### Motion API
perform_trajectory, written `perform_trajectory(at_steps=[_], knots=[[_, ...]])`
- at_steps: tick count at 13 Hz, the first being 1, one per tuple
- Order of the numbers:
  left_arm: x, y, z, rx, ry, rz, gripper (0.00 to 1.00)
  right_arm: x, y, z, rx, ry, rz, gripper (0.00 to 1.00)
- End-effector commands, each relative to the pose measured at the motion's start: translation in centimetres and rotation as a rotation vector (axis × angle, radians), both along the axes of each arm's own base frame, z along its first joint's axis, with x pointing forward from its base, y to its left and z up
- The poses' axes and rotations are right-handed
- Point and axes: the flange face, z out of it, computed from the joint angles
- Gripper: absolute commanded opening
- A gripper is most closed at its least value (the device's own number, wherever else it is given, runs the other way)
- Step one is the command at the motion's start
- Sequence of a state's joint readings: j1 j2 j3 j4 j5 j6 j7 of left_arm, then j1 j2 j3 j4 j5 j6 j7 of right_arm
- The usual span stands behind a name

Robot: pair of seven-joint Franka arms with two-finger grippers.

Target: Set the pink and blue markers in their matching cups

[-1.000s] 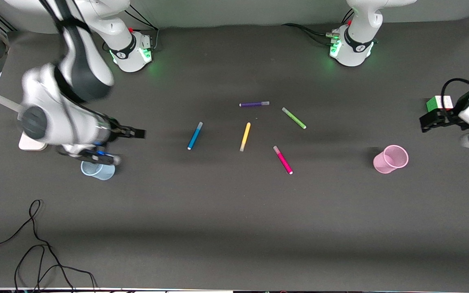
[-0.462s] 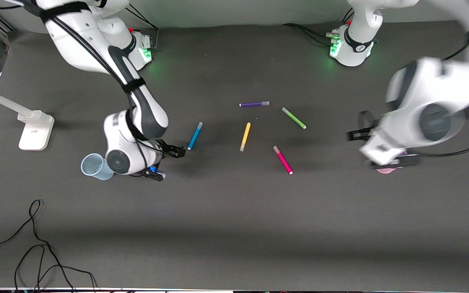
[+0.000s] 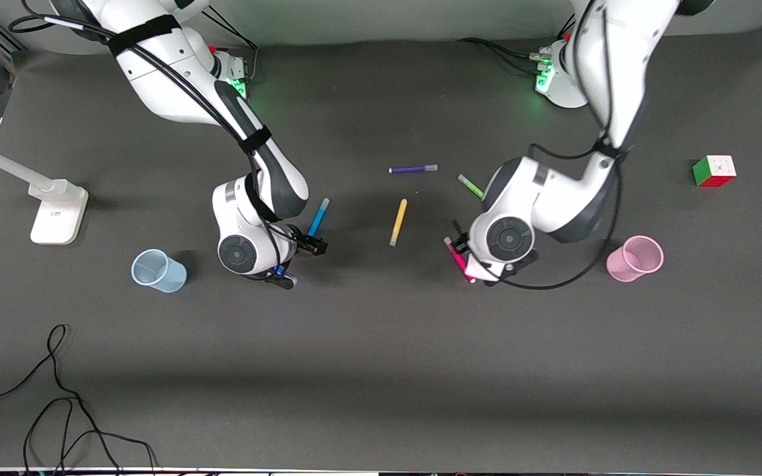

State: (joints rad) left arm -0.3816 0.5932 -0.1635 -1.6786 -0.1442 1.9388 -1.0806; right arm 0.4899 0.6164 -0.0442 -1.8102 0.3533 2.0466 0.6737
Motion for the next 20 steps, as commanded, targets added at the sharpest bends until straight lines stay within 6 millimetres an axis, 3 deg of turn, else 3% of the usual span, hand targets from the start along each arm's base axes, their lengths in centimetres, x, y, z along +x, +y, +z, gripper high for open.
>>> perform_trajectory(at_steps=[1,3,7,9,13,15,18,20], knots=[[0.1,-2.2,-1.9,-0.005,-0.027,0.137,0.93,-0.3,-0.5,-0.9,-0.002,-0.015,-0.038,0.81],[0.3,-2.8,-4.1,0.005,-0.063,0.211,0.91,-0.5,-0.3,-1.5,-0.005,-0.019,-0.035,0.69],[-1.4,-3.8,-6.0,0.025,-0.036,0.184,0.6,-0.5,-0.2,-1.9,-0.006,-0.026,-0.038,0.48],[-2.5,-4.0,-7.1,0.032,-0.033,0.175,0.47,-0.4,-0.3,-2.3,-0.001,-0.038,-0.05,0.46],[-2.9,-3.8,-7.7,0.025,-0.052,0.183,0.38,-0.4,0.0,-2.7,0.016,-0.033,-0.072,0.46],[-2.7,-3.7,-7.1,0.023,-0.051,0.187,0.04,-0.9,1.0,-2.6,0.017,-0.034,-0.058,0.45],[-1.2,-2.2,-4.3,0.02,-0.044,0.204,0.0,-1.0,0.9,-2.7,0.015,-0.031,-0.058,0.23],[0.5,0.2,-1.7,0.024,-0.027,0.221,0.0,-1.1,0.9,-2.8,0.014,-0.03,-0.058,0.11]])
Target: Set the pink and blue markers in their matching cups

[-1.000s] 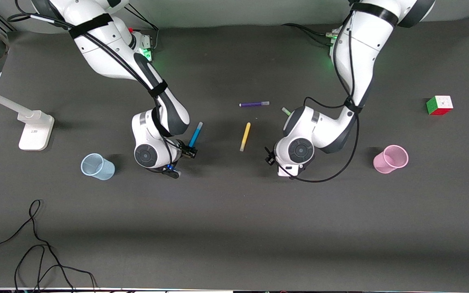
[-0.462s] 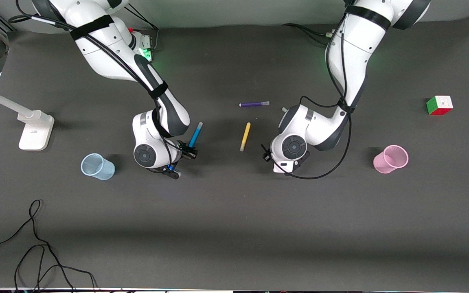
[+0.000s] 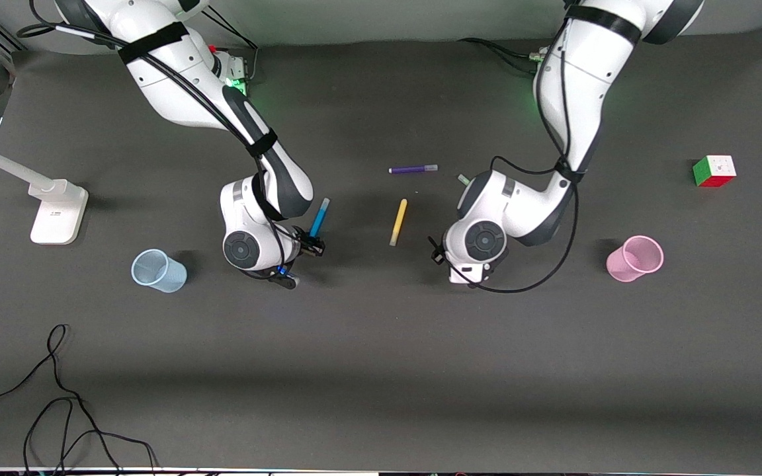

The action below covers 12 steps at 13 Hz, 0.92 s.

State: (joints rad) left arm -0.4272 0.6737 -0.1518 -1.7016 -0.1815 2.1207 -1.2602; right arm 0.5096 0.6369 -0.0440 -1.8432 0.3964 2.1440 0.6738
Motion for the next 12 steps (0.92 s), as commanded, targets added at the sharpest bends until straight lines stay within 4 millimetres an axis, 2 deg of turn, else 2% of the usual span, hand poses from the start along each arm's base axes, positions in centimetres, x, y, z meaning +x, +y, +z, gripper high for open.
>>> perform_trajectory(at_steps=[1,2,3,4,5,6,8,10,12], knots=[[2.0,3.2,5.1,0.001,0.032,0.025,0.0,-0.3,0.3,-0.7,-0.001,0.004,-0.023,0.08],[2.9,4.4,7.2,0.0,0.061,0.009,0.0,-0.3,0.2,-0.8,-0.002,0.005,-0.025,0.03],[4.0,6.5,9.4,-0.001,0.097,-0.001,0.0,-0.2,0.2,-0.5,0.001,0.003,-0.024,0.01],[4.9,8.8,11.8,-0.016,0.132,-0.02,0.0,0.1,0.0,0.1,0.007,0.0,-0.024,0.0],[5.8,11.8,13.9,-0.037,0.167,-0.04,0.0,0.6,-0.3,1.8,0.017,-0.015,-0.023,0.0],[6.1,15.5,15.2,-0.072,0.213,-0.054,0.0,1.0,-0.6,4.5,0.027,-0.014,-0.017,0.0],[6.4,22.9,17.2,-0.225,0.288,-0.031,0.0,3.3,-3.9,12.2,0.042,-0.072,-0.038,0.0],[6.3,30.0,18.1,-0.383,0.328,-0.004,0.0,4.8,-7.8,19.2,0.055,-0.168,-0.022,0.0],[5.6,36.3,17.4,-0.513,0.333,0.018,0.0,5.2,-10.1,24.1,-0.052,-0.293,0.071,0.0]])
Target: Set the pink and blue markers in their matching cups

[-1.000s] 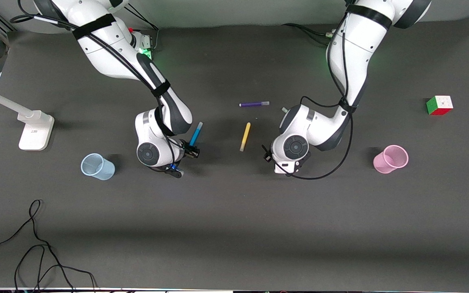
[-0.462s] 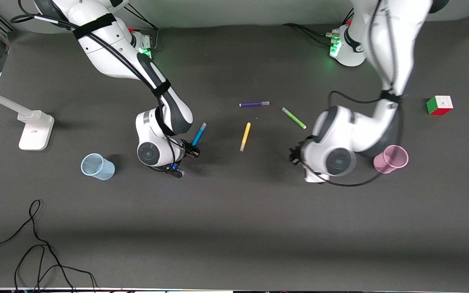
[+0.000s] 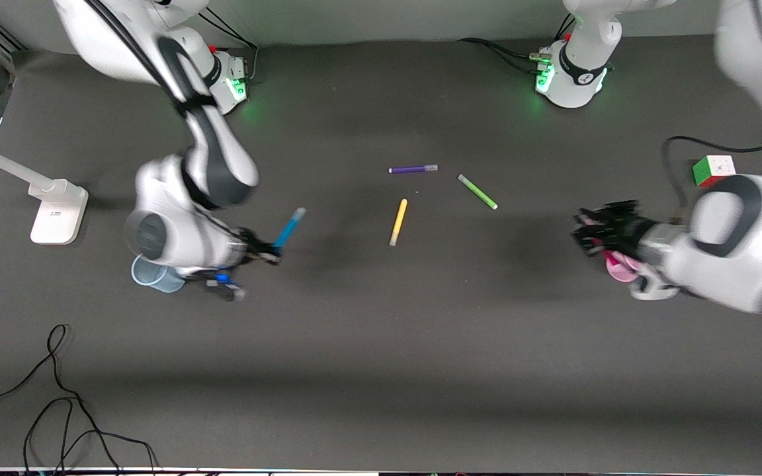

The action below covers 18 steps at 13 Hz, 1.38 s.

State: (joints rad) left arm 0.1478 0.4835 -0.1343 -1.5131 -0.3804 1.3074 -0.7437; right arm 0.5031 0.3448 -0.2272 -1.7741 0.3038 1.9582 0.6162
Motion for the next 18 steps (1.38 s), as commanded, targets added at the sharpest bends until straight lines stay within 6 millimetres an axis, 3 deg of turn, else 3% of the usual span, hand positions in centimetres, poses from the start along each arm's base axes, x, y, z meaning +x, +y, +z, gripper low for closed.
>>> perform_trajectory(at_steps=[1,3,7,10,12,13,14,15,16,18], knots=[[-1.5,6.4,-0.8,-0.172,0.009,0.022,0.0,-0.7,-2.3,5.9,-0.184,-0.154,0.14,0.0],[-2.6,11.3,-2.9,-0.255,0.012,0.044,0.0,-0.7,-3.8,9.3,-0.311,-0.253,0.216,0.0],[-4.8,17.6,-7.0,-0.422,-0.002,0.106,0.0,-0.6,-9.5,13.5,-0.36,-0.338,0.302,0.0],[-5.0,19.3,-9.7,-0.511,-0.019,0.151,0.0,-2.6,-12.5,12.3,-0.322,-0.415,0.349,0.0],[-5.0,20.4,-11.5,-0.557,-0.025,0.183,0.0,-3.8,-16.0,10.0,-0.347,-0.457,0.38,0.0],[-4.9,20.5,-11.9,-0.566,-0.03,0.188,0.0,-4.9,-16.9,7.8,-0.345,-0.497,0.403,0.0],[-4.7,20.4,-12.2,-0.558,-0.034,0.19,0.22,-5.5,-17.1,6.3,-0.341,-0.526,0.415,0.0],[-4.6,20.2,-12.2,-0.557,-0.036,0.187,0.75,-5.4,-17.6,5.4,-0.342,-0.536,0.413,0.0],[-4.4,19.9,-12.2,-0.55,-0.037,0.179,0.99,-5.0,-18.5,4.9,-0.351,-0.546,0.412,0.0],[-3.7,19.7,-11.1,-0.518,-0.05,0.152,1.0,-4.7,-20.5,3.1,-0.37,-0.574,0.452,0.0]])
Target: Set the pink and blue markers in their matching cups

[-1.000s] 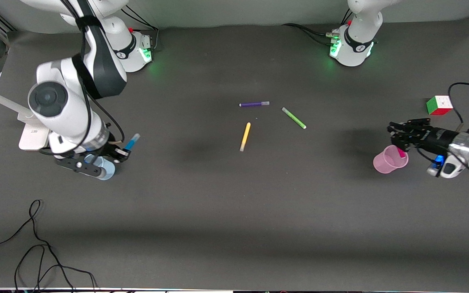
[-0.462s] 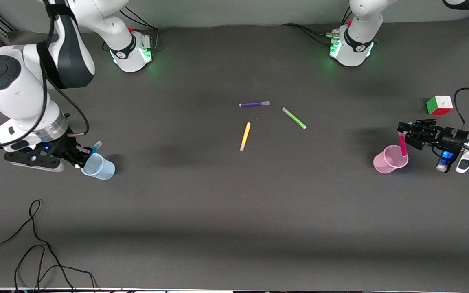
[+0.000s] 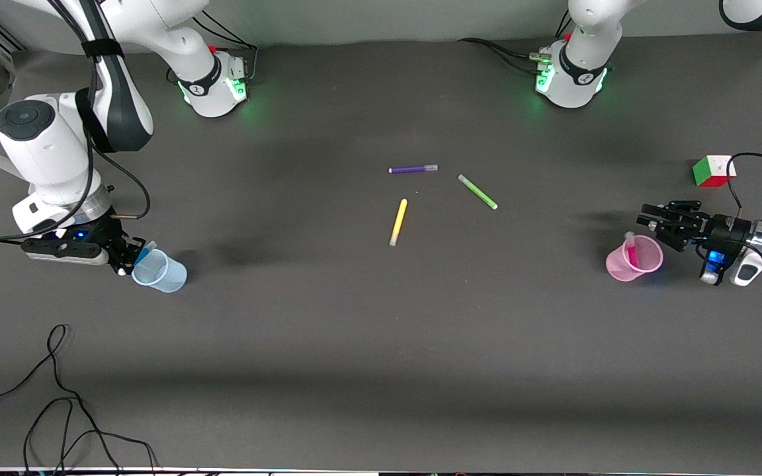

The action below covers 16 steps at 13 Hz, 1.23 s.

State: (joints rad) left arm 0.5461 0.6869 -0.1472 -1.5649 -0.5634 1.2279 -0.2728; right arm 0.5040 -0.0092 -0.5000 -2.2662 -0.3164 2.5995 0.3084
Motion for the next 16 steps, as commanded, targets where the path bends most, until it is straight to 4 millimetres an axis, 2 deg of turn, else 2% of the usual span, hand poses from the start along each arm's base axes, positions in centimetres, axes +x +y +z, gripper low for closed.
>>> perform_trajectory(at_steps=[1,3,5,6,8,9,10,11,12,13,16], knots=[[1.5,-1.2,2.1,0.072,-0.034,-0.071,1.0,0.1,-1.8,-1.5,-0.031,-0.043,0.059,0.0],[2.7,-4.3,5.6,0.213,-0.084,-0.208,1.0,0.2,-1.8,-2.7,-0.034,-0.059,0.067,0.0],[3.0,-7.2,10.4,0.402,-0.16,-0.352,1.0,0.2,-2.0,-4.7,-0.039,-0.087,0.078,0.0],[3.0,-8.8,12.5,0.452,-0.188,-0.4,1.0,0.2,-2.2,-5.4,-0.043,-0.094,0.08,0.01],[2.2,-10.1,16.9,0.534,-0.238,-0.42,1.0,0.1,-2.4,-6.1,-0.046,-0.093,0.078,0.03],[1.8,-11.4,19.3,0.579,-0.29,-0.435,1.0,0.1,-2.4,-6.3,-0.045,-0.095,0.078,0.07],[0.9,-12.7,21.1,0.619,-0.351,-0.436,1.0,0.0,-2.4,-6.6,-0.046,-0.09,0.076,0.24],[-0.2,-14.1,22.7,0.676,-0.43,-0.44,1.0,0.1,-2.4,-6.6,-0.046,-0.091,0.072,0.47],[-1.3,-15.8,23.8,0.738,-0.505,-0.465,1.0,0.1,-2.4,-6.9,-0.046,-0.085,0.067,0.99],[-2.3,-17.7,24.7,0.797,-0.579,-0.505,1.0,0.1,-2.4,-7.0,-0.047,-0.082,0.066,1.0],[-3.4,-20.4,28.1,0.882,-0.718,-0.587,1.0,0.5,-2.6,-6.2,-0.048,-0.091,0.064,1.0]])
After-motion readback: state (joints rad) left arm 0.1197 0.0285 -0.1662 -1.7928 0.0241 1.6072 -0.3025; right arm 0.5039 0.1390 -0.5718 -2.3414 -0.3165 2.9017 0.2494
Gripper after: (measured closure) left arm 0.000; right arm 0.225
